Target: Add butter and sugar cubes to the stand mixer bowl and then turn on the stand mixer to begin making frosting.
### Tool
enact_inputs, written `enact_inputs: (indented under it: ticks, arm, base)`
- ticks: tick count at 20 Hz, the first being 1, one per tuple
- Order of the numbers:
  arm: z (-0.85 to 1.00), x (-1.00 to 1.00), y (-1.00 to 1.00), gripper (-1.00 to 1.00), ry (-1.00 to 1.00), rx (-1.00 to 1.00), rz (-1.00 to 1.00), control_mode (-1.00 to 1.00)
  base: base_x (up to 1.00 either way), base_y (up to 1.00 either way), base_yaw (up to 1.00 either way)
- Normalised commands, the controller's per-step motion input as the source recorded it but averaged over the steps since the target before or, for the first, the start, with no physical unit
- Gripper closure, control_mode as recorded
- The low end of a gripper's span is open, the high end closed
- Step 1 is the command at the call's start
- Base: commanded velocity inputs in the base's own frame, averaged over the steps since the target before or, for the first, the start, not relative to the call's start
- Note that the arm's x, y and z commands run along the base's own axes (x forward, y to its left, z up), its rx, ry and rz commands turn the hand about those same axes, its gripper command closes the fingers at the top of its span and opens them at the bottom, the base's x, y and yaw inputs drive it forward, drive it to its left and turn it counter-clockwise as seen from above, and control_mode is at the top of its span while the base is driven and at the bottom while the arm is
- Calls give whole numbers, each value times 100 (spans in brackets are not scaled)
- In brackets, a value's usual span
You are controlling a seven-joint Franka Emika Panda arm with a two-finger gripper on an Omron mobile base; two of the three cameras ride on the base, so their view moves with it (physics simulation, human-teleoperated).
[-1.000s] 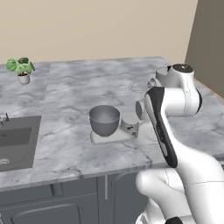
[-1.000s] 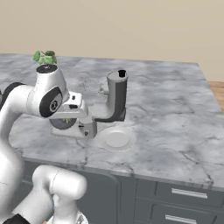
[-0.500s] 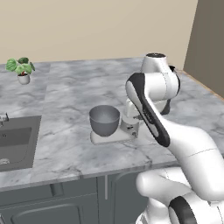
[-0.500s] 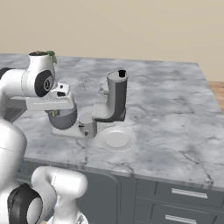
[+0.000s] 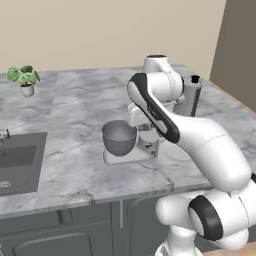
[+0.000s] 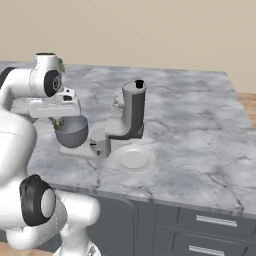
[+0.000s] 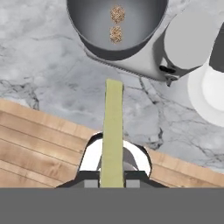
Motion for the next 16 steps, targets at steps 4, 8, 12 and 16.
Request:
enact_inputs:
  ticks: [4,8,12,16]
  arm:
    - [-1,51,28,100,12,0,0,-100]
    - [-4,46,23,100,14,-1,0,-100]
    - [-14,38,14,100,10,0,0,-100]
    - [-40,34,9,100,0,0,0,-100]
  base:
    - [0,0,0]
    - [0,0,0]
    - [0,0,0]
    - [0,0,0]
